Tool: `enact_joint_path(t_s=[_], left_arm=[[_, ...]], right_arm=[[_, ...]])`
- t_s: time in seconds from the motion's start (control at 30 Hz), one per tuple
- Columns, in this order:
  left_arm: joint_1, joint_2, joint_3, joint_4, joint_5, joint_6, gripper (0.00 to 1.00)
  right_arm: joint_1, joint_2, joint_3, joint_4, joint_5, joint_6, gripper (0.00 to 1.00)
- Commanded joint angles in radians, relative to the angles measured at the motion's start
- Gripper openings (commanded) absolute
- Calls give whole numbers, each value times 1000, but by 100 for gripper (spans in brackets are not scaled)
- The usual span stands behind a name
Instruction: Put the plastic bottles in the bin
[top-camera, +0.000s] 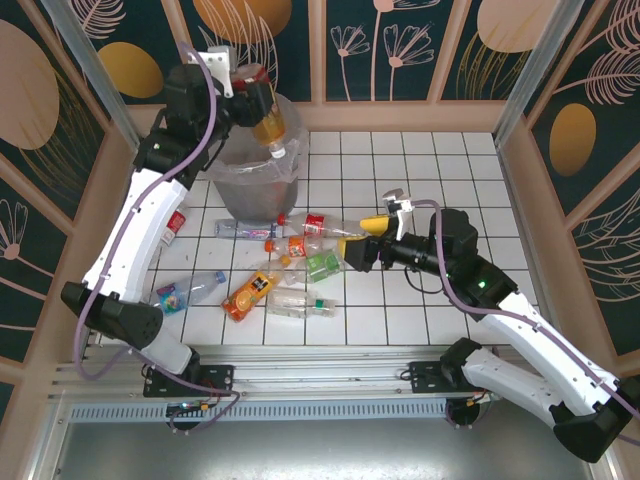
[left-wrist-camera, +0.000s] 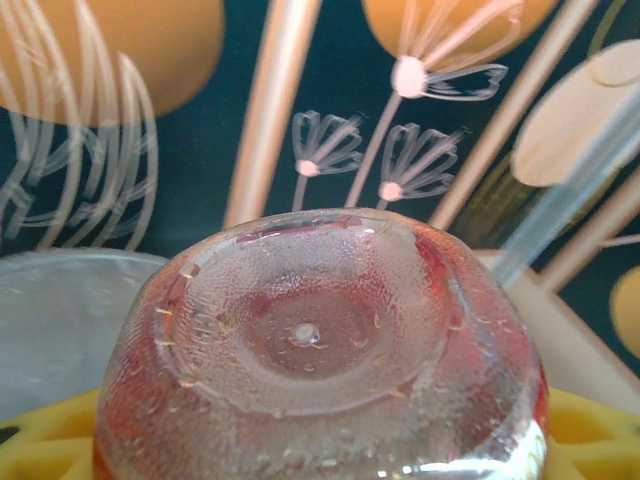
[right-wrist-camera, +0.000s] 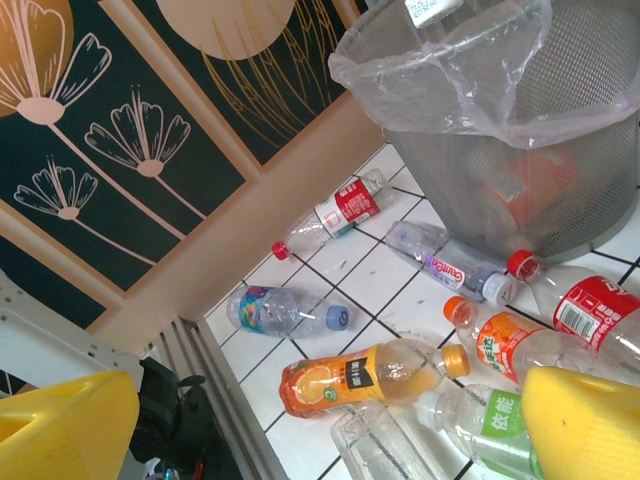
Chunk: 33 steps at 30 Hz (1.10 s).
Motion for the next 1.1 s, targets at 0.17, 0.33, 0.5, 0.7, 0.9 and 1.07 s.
enact_joint_path(t_s=[0.17,0.33,0.5,0.7,0.9,1.07], left_arm=[[92,187,169,-92,-73,104,62],[98,259,173,-92,-54,116,62],[100,307,151,-71,-35,136,62],[100,342,93,-50,20,153,63],[99,344,50,-38,48,162,66],[99,351,50,-47,65,166,68]], right_arm=[[6,-3,15,31,26,13,98],[6,17,23,-24,136,36,98],[6,35,18,-56,185,38,97],[6,41,18,-72,221,35,97],[5,60,14,-74,231,36,97],[6,80,15,-75,238,37,96]])
